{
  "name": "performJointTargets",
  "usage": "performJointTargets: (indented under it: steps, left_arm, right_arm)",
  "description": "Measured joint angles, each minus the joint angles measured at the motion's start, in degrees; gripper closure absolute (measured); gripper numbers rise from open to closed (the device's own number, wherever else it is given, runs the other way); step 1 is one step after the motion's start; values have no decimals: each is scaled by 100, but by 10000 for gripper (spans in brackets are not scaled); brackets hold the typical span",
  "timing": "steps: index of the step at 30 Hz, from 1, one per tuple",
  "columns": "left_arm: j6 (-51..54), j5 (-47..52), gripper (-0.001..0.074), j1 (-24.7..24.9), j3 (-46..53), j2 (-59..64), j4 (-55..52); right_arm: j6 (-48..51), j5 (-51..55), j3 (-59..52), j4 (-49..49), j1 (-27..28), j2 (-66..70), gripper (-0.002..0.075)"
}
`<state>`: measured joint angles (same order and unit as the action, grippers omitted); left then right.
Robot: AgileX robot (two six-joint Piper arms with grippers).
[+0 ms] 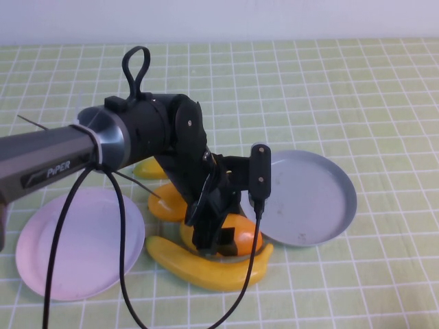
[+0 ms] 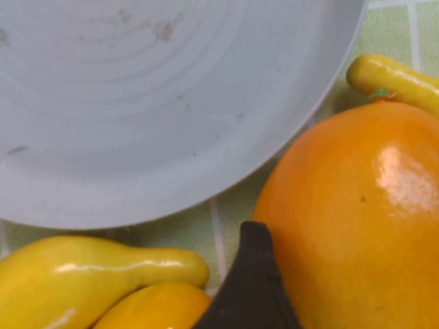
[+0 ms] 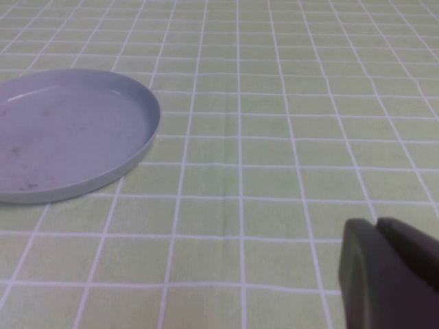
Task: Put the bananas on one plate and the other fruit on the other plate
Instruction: Put one type of fruit in the left plate
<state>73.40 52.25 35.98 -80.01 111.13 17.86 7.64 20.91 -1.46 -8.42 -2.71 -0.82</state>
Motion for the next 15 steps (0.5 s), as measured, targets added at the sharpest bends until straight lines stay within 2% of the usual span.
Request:
performJointTargets:
  steps: [11, 15]
  left_arm:
    - [-31, 21, 220, 0, -57, -129, -23]
    - [-855, 125, 220, 0, -392, -509, 41]
  right_arm:
    - [0, 0, 0, 0, 0, 0, 741]
    - [0, 0, 0, 0, 0, 0, 741]
